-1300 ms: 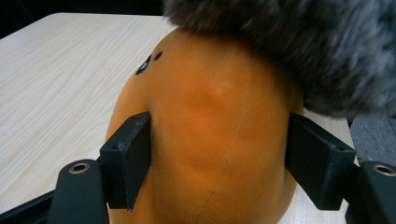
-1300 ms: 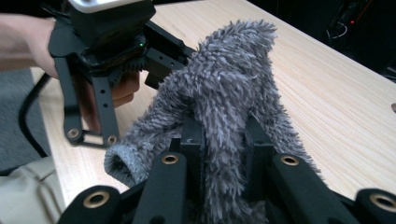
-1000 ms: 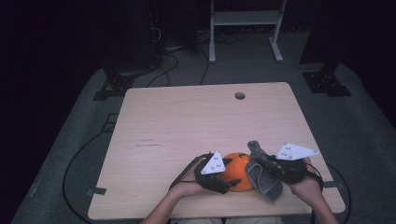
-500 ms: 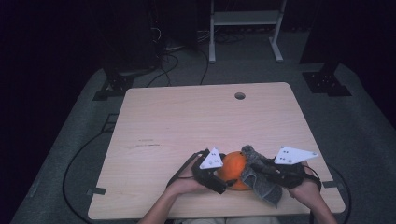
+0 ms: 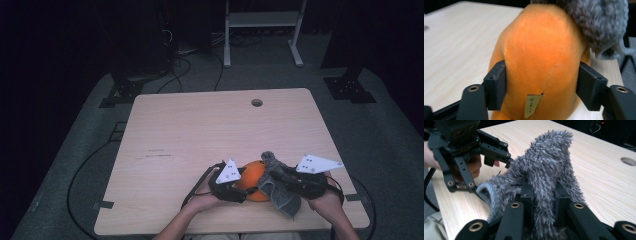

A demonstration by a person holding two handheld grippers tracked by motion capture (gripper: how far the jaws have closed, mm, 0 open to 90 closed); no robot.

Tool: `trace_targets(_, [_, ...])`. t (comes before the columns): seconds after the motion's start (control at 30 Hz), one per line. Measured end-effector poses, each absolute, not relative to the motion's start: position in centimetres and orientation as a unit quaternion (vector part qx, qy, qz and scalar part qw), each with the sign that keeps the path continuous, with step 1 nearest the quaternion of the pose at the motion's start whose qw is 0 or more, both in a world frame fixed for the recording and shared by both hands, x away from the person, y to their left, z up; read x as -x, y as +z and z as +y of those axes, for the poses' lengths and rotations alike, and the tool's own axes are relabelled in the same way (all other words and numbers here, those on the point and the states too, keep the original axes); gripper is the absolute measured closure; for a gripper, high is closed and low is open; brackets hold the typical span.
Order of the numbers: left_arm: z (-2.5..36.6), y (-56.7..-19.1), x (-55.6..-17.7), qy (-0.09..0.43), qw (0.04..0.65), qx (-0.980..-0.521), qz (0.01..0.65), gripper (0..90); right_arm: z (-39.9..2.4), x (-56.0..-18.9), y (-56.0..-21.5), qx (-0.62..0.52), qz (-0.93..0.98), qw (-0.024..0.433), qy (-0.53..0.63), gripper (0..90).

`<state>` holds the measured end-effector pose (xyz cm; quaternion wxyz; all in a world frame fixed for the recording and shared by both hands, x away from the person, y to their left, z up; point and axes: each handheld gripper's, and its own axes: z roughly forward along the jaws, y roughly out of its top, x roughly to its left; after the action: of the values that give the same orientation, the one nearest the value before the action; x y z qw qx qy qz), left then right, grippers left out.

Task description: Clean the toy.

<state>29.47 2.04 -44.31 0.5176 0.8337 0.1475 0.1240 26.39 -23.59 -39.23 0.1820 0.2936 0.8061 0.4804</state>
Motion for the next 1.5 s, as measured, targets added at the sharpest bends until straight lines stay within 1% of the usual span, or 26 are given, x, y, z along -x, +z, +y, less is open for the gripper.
trace_targets(0.07, [1.9,-43.7,-29.2,0.147,0.516,-0.831,0.148,35.8,-23.1,-26.1,-38.8,-0.289,0.802,0.197,0.484,74.4])
trace_targets(0.13, [2.3,-43.0,-29.0,0.182,0.509,-0.828,0.149,36.9,-22.7,-26.3,-38.4,-0.285,0.793,0.207,0.497,74.6])
trace_targets(0.23, [3.4,-42.3,-29.0,0.233,0.474,-0.836,0.148,36.9,-21.6,-27.4,-38.6,-0.294,0.786,0.193,0.509,74.5])
trace_targets(0.3, [4.1,-42.5,-29.2,0.248,0.450,-0.843,0.160,36.7,-20.5,-28.6,-39.3,-0.300,0.783,0.180,0.515,74.5])
trace_targets(0.33, [4.4,-42.7,-29.4,0.246,0.439,-0.848,0.165,36.5,-19.9,-29.1,-39.8,-0.302,0.786,0.177,0.509,74.4])
trace_targets(0.4, [4.6,-43.1,-29.6,0.228,0.439,-0.852,0.173,34.9,-19.2,-30.2,-40.9,-0.311,0.788,0.162,0.506,74.3])
trace_targets(0.47, [4.7,-42.9,-29.8,0.187,0.444,-0.861,0.164,30.3,-19.6,-30.6,-41.4,-0.313,0.787,0.148,0.511,74.1])
trace_targets(0.57, [5.6,-41.9,-30.0,0.130,0.465,-0.864,0.144,27.5,-20.5,-30.2,-41.8,-0.304,0.802,0.148,0.493,74.0])
trace_targets(0.6, [5.9,-41.6,-30.1,0.127,0.477,-0.858,0.144,25.7,-20.8,-29.9,-42.1,-0.299,0.806,0.142,0.490,74.0])
trace_targets(0.67, [6.1,-41.4,-30.4,0.136,0.501,-0.840,0.159,25.7,-21.1,-29.5,-42.4,-0.291,0.808,0.138,0.493,73.9])
trace_targets(0.73, [5.9,-41.7,-30.9,0.153,0.507,-0.829,0.181,25.9,-21.2,-29.3,-42.5,-0.289,0.808,0.135,0.495,73.8])
trace_targets(0.77, [5.7,-42.1,-31.2,0.150,0.504,-0.829,0.190,25.9,-21.3,-29.2,-42.6,-0.288,0.809,0.134,0.495,73.8])
trace_targets(0.87, [5.5,-43.2,-31.6,0.112,0.499,-0.831,0.219,25.9,-21.3,-29.4,-42.9,-0.290,0.816,0.144,0.478,73.5])
trace_targets(0.93, [5.3,-43.3,-31.2,0.114,0.490,-0.838,0.210,26.7,-21.3,-29.6,-43.2,-0.297,0.818,0.143,0.471,73.3])
trace_targets(0.97, [5.2,-43.1,-31.0,0.114,0.485,-0.843,0.205,29.1,-21.4,-29.7,-43.2,-0.300,0.818,0.142,0.470,73.3])
trace_targets(1.0, [5.2,-42.9,-30.9,0.108,0.479,-0.849,0.198,29.4,-21.4,-29.7,-43.2,-0.302,0.817,0.143,0.470,73.3])
trace_targets(1.07, [5.1,-42.7,-30.6,0.088,0.460,-0.866,0.174,28.2,-21.5,-29.5,-43.2,-0.302,0.819,0.144,0.467,73.2])
trace_targets(1.17, [5.2,-42.2,-30.2,0.094,0.453,-0.875,0.143,26.6,-21.4,-29.0,-43.3,-0.292,0.829,0.147,0.455,73.7])
trace_targets(1.27, [5.4,-41.7,-30.3,0.112,0.484,-0.855,0.149,26.2,-21.4,-28.3,-43.5,-0.281,0.834,0.152,0.449,73.8])
trace_targets(1.33, [4.9,-42.0,-30.5,0.132,0.468,-0.857,0.169,25.0,-21.5,-28.0,-43.5,-0.276,0.835,0.150,0.452,73.8])
trace_targets(1.4, [4.5,-42.8,-30.8,0.117,0.461,-0.860,0.187,24.5,-21.6,-28.0,-43.6,-0.278,0.835,0.151,0.450,73.8])
trace_targets(1.5, [4.3,-43.2,-30.7,0.106,0.454,-0.864,0.188,26.5,-22.2,-28.0,-43.9,-0.283,0.838,0.150,0.442,73.6])
